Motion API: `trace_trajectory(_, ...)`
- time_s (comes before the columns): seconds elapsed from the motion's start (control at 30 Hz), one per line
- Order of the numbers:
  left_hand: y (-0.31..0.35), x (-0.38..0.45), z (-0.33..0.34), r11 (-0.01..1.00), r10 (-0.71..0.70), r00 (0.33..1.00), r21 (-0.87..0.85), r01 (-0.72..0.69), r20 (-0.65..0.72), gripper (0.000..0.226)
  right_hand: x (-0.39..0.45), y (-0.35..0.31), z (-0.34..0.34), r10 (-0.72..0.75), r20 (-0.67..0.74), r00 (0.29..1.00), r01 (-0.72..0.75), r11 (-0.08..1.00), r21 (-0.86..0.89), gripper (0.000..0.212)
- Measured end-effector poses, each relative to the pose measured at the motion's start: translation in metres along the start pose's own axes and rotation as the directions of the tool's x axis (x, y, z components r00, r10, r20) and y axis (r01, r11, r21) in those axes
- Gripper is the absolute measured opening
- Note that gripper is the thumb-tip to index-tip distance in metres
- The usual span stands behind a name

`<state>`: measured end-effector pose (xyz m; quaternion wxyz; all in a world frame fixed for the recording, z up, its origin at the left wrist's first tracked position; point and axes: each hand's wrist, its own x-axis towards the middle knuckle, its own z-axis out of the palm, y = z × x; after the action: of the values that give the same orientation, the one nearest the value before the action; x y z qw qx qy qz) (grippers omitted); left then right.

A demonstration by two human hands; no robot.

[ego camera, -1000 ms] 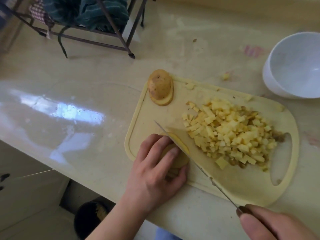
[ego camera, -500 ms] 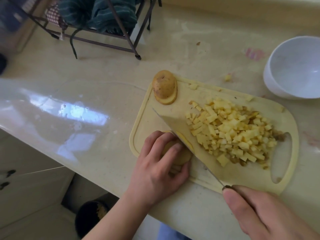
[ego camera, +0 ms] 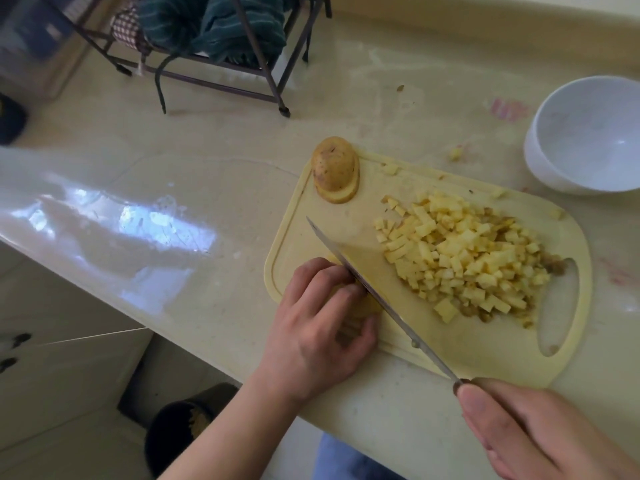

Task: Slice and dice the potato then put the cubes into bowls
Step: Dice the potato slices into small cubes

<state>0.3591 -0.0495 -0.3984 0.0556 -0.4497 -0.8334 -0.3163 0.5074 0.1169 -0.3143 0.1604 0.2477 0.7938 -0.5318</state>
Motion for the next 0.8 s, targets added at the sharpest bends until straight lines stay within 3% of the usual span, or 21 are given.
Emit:
trace_trajectory(0.1, -0.001, 0.0, 0.0, 1.0, 0.004, 1.0, 0.006, -0.004, -0.01, 0.023, -0.007, 0.0, -0.003, 0.072, 0.017, 0.997, -0.073, 0.997, 0.041, 0.053)
trace_trajectory(0.27, -0.002, 0.0, 0.0, 1.0, 0.011, 1.0, 0.009, -0.011, -0.02, 0.022, -0.013, -0.002, -0.002, 0.155, -0.013, 0.988, -0.156, 0.985, -0.069, 0.099)
trace_trajectory(0.33, -0.002, 0.001, 0.0, 1.0, 0.016, 1.0, -0.001, -0.016, -0.022, 0.021, -0.015, -0.004, -0.004, 0.081, -0.078, 0.994, -0.093, 0.983, -0.157, 0.085)
trace_trajectory(0.4, -0.002, 0.002, -0.001, 1.0, 0.021, 1.0, -0.005, -0.021, -0.019, 0.02, -0.006, -0.007, -0.003, 0.067, -0.067, 0.995, -0.075, 0.989, -0.126, 0.072)
trace_trajectory(0.5, -0.001, 0.003, -0.002, 1.0, 0.02, 1.0, -0.001, -0.02, -0.015, 0.02, 0.009, -0.006, 0.0, 0.064, 0.005, 0.998, -0.064, 0.998, -0.008, 0.072)
trace_trajectory(0.6, -0.001, 0.003, -0.002, 1.0, 0.015, 1.0, -0.001, -0.015, -0.017, 0.02, 0.015, -0.01, 0.0, 0.06, 0.027, 0.998, -0.059, 0.997, -0.052, 0.061)
trace_trajectory(0.7, -0.001, 0.003, -0.002, 1.0, 0.012, 1.0, 0.001, -0.012, -0.017, 0.02, 0.01, -0.011, 0.0, 0.034, -0.001, 0.999, -0.034, 0.989, -0.144, 0.077)
trace_trajectory(0.8, 0.0, 0.005, -0.002, 1.0, 0.011, 1.0, 0.0, -0.011, -0.016, 0.019, 0.01, -0.011, 0.001, 0.054, -0.003, 0.999, -0.054, 0.996, -0.078, 0.068)
